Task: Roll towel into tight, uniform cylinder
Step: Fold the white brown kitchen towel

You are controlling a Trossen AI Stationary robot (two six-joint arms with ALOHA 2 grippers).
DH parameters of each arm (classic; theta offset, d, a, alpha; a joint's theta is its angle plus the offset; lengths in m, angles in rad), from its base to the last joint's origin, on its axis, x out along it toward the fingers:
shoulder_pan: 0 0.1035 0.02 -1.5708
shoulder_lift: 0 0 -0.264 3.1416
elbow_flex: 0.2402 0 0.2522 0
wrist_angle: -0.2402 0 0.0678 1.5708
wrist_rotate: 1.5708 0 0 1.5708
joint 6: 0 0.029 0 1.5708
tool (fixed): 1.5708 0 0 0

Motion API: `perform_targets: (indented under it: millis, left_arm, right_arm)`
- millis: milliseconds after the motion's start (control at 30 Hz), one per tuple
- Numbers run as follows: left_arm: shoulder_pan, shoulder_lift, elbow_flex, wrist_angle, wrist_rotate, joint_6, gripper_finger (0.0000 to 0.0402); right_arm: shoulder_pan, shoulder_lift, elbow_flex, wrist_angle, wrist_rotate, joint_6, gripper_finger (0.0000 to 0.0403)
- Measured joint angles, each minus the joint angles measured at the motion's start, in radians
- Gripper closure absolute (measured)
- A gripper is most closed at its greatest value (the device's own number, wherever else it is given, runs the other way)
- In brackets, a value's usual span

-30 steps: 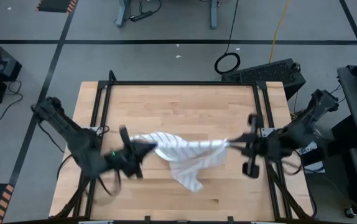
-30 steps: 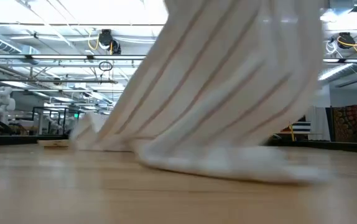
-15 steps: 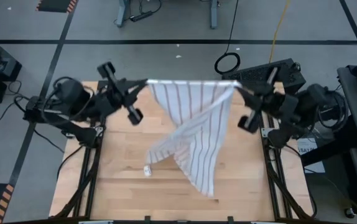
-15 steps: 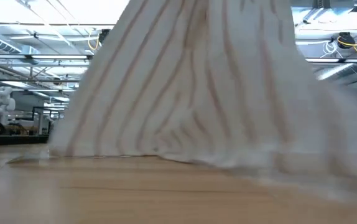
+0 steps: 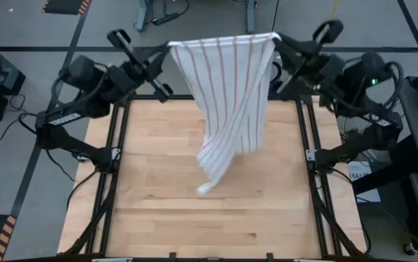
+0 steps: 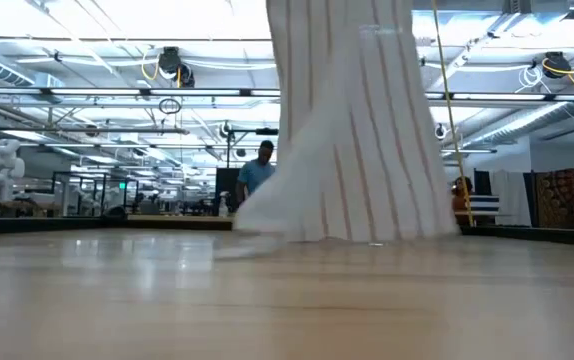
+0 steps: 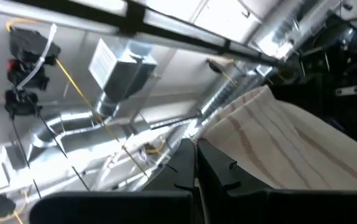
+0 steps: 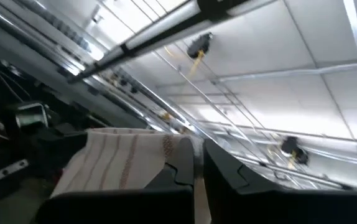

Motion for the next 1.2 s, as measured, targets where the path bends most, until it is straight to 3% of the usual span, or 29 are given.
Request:
perform_targets:
  millis: [167, 367, 767, 967, 1200]
  left_arm:
    - [0.023, 0.035, 0.087, -0.002, 0.102, -0.013, 0.0398]
    - [0.023, 0.054, 0.14, -0.049, 0.138, -0.049, 0.0398]
    - [0.067, 0.052, 0.14, -0.214, 0.045, -0.066, 0.0398]
    - [0.131, 0.052, 0.14, -0.212, 0.018, -0.063, 0.0398]
    - [0.287, 0.093, 0.14, -0.205, 0.029, -0.064, 0.0398]
  right_arm:
    - [-0.086, 0.085, 0.188, -0.113, -0.182, 0.103, 0.0399]
    - [-0.106, 0.148, 0.317, -0.252, -0.204, 0.187, 0.0399]
    - [-0.127, 0.161, 0.324, -0.405, -0.198, 0.192, 0.0399]
    - [-0.22, 0.164, 0.324, -0.458, -0.198, 0.188, 0.0399]
    - [-0.362, 0.21, 0.324, -0.465, -0.208, 0.174, 0.0399]
